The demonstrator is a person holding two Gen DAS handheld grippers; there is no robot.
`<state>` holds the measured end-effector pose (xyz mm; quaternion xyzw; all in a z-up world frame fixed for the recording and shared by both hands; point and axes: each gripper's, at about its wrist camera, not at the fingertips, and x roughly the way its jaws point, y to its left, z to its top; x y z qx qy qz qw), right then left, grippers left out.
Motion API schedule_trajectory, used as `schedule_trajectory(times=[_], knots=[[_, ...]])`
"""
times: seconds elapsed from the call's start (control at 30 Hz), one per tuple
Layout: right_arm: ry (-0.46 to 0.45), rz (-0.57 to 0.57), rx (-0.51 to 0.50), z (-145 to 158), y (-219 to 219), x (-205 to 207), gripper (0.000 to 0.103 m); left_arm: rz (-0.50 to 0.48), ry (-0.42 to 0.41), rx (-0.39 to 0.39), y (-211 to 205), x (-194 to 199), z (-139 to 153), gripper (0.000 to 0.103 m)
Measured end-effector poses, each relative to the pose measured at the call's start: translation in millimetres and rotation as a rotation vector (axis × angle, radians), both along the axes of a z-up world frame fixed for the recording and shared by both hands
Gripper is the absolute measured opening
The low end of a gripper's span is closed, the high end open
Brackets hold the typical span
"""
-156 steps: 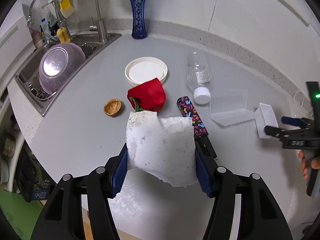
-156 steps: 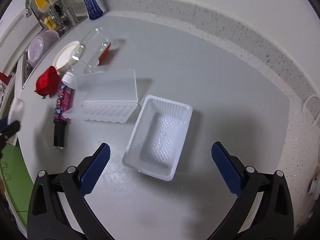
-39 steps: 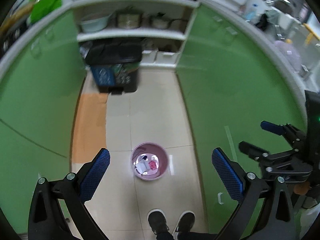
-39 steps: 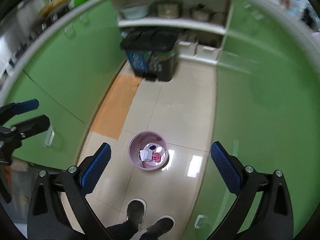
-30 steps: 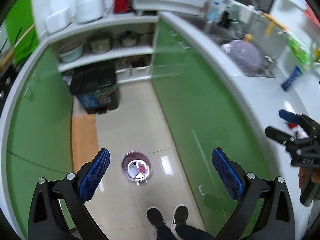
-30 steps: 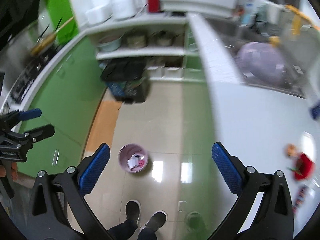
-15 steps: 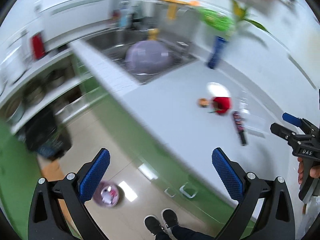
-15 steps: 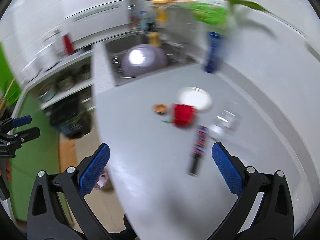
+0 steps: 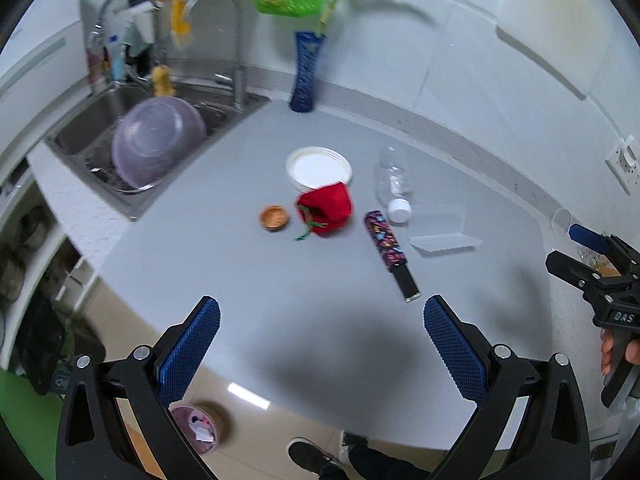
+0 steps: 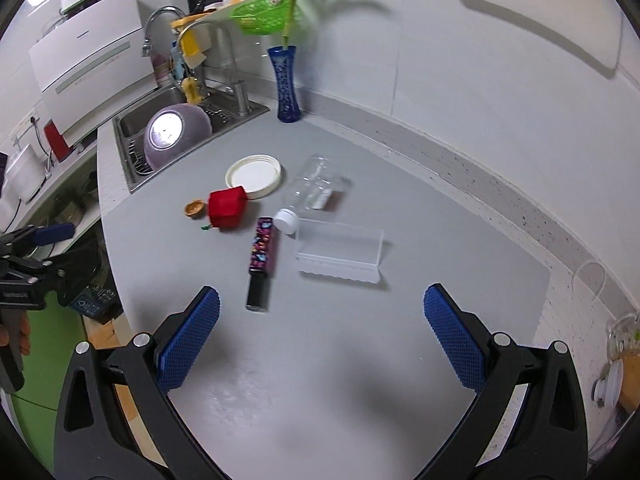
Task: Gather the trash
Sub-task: 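Return both tools to the counter, then grasp the red pouch with the left tool while the right tool grasps the clear tray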
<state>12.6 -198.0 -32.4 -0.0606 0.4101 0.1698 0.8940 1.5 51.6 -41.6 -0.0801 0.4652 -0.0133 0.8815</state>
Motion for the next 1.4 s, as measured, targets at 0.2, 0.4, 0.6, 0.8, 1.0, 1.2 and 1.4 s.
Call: schedule_trajectory(times=[0.2, 0.4, 0.6, 0.8, 1.0, 1.2, 1.4], knots=[[0.018, 0.002, 0.0, -7.4, -17.8, 18.4, 0.1, 0.007, 0.042, -0.008, -18.5, 40.5, -24.0, 0.098], [0.045, 0.018, -0.003, -18.1, -27.7, 41.3, 0.1, 0.047, 0.071, -0.017, -17.6, 83.5, -41.1, 0.098], [0.077, 0.026, -0.013, -31.8, -34.7, 61.5, 0.1, 0.066, 0.094, -0.037, -14.4, 123.3, -54.5, 0.098], [0.103, 0.016, -0.018, -43.8, -46.4, 79.4, 0.1, 0.078, 0.134, -0.055, -13.7, 155.5, -77.7, 0.096], [0.13, 0.009, -0.016, -56.2, -54.2, 89.8, 0.1, 0.113, 0.176, -0.064, -7.8, 169.7, -96.0, 0.063], [0.149, 0.028, -0.009, -63.8, -46.7, 97.3, 0.1, 0.1, 0.169, -0.068, -7.5, 170.5, -94.7, 0.031], [0.141, 0.07, -0.011, -63.5, -26.8, 107.6, 0.1, 0.073, 0.149, -0.083, -8.7, 163.5, -81.7, 0.022]])
